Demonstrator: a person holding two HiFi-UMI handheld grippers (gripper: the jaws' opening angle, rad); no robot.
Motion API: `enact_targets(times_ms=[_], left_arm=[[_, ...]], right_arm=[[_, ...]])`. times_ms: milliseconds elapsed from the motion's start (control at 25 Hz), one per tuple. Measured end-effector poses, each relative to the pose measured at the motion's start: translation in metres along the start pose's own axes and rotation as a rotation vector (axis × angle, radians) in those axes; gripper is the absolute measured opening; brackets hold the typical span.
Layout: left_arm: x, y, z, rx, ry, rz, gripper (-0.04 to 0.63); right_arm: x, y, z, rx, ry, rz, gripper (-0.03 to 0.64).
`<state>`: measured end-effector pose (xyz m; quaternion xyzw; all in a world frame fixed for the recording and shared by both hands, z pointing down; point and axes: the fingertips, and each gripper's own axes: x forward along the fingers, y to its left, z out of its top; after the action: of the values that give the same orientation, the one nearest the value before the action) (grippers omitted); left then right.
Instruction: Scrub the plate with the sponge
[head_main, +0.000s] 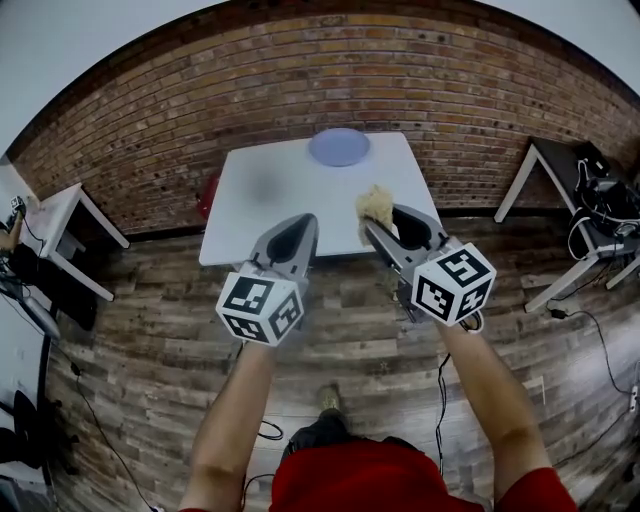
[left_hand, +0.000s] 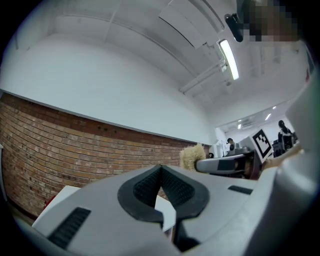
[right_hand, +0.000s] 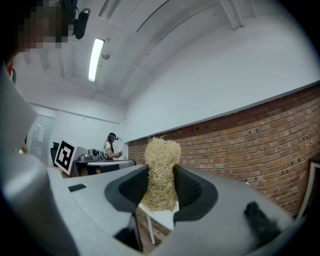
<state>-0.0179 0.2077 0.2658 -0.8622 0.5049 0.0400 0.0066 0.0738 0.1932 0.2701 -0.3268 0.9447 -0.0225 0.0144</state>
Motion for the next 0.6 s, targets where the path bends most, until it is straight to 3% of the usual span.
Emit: enact_targets(times_ms=[600], left_arm=[[0.087, 0.131, 0.008, 0.023, -0.006, -0.076, 0.012]], right_arm=[[0.135, -0.063, 0.003, -0.011, 0.014, -0.096, 0.153]])
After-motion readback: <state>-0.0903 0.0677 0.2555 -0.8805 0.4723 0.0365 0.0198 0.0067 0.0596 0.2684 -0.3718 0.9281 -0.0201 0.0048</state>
